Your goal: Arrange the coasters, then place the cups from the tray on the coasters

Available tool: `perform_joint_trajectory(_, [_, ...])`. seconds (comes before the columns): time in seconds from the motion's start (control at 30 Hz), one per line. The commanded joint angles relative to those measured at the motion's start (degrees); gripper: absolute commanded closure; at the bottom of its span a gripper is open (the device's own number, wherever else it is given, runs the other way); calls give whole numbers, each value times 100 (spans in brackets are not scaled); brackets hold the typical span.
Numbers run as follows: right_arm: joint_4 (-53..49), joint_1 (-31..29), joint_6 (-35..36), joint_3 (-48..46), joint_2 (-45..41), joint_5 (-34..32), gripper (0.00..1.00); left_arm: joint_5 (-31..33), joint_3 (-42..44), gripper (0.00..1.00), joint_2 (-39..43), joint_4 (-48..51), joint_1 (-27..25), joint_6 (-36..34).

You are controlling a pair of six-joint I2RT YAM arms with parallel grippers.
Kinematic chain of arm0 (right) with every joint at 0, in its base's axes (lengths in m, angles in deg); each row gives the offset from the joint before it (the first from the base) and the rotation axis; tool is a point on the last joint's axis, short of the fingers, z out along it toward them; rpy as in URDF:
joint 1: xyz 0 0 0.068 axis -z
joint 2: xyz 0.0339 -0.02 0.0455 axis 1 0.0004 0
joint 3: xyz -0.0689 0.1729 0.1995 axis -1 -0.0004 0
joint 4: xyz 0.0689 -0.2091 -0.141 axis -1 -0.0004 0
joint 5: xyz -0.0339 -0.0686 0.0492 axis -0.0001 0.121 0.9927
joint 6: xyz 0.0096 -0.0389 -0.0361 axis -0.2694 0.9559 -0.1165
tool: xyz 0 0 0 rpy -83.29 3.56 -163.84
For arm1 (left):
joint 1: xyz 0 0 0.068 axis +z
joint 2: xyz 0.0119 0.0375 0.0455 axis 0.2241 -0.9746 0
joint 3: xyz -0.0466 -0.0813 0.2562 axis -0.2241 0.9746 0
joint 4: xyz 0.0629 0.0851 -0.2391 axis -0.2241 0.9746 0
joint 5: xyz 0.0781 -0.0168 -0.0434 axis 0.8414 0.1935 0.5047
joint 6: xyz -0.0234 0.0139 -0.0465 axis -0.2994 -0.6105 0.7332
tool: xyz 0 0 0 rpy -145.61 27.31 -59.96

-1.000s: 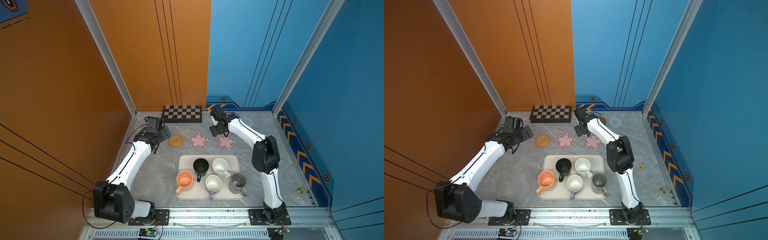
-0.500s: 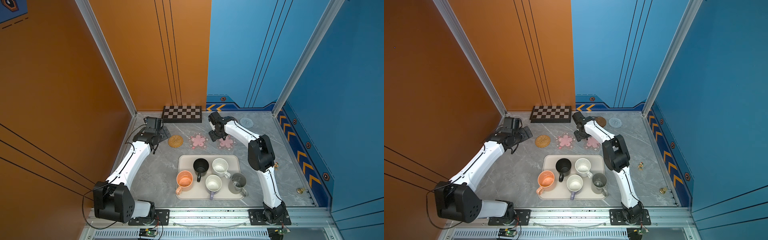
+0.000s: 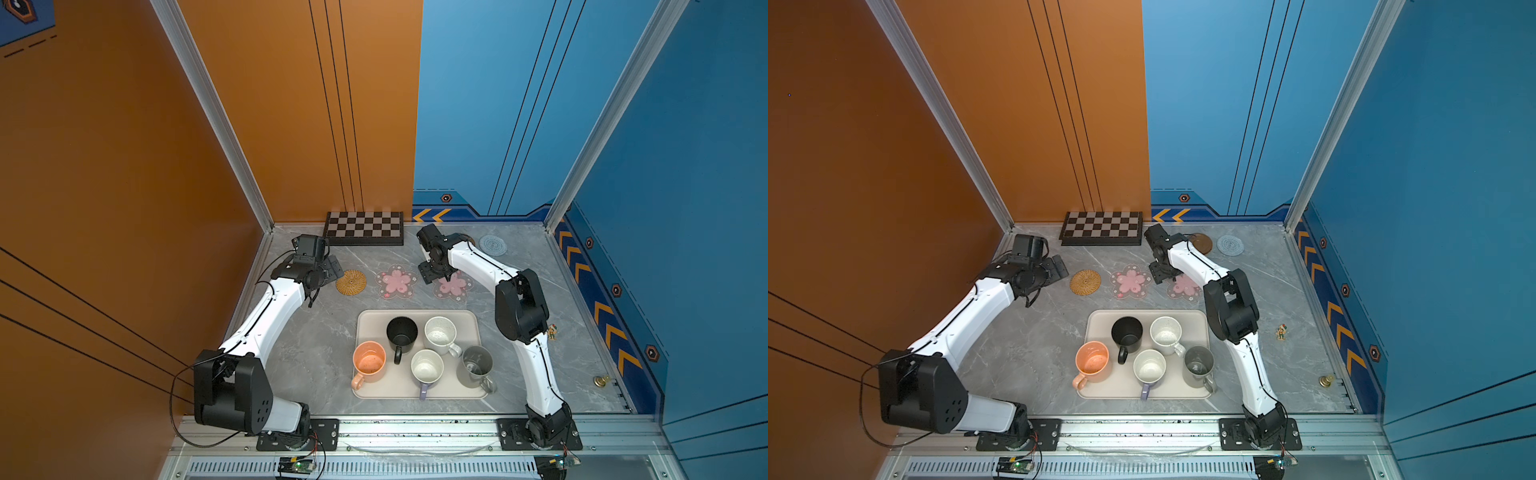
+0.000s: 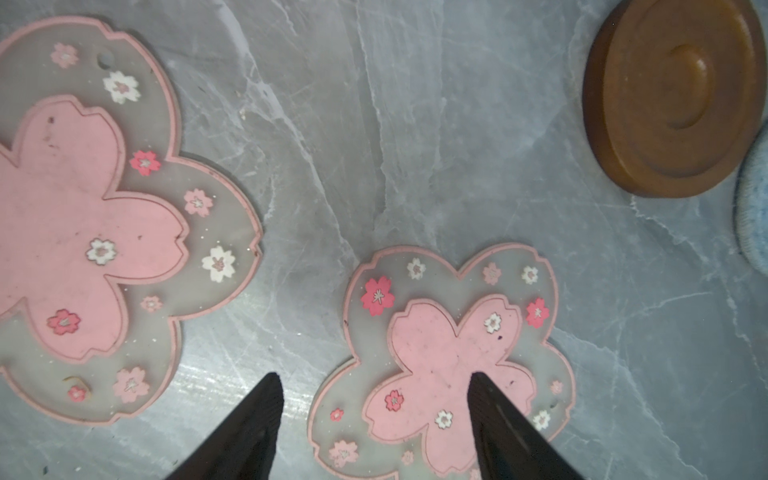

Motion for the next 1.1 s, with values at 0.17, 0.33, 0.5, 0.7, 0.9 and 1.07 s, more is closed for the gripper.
perform_joint_trajectory(0.17, [-275,-52,-292,-91,245,-168,27,-195,-183,2,-206,5,64,-69])
perform_joint_trajectory(0.33, [-287,-56,-441,-154,343,-84,27,-248,-245,2,-316,3,60,-67])
perform_joint_trajectory(0.5, [-287,-50,-518,-199,364,-140,27,-274,-257,2,-360,-1,55,-66])
perform_joint_trajectory(0.7, [-286,-30,-602,-190,392,-168,27,-313,-254,2,-413,6,54,-42])
perform_joint_trajectory(0.9, [-288,-22,-620,-284,360,-203,28,-339,-254,2,-438,2,54,-39])
perform_joint_trajectory(1.07, [-288,22,-731,-387,308,-248,28,-358,-271,2,-462,-2,56,-38])
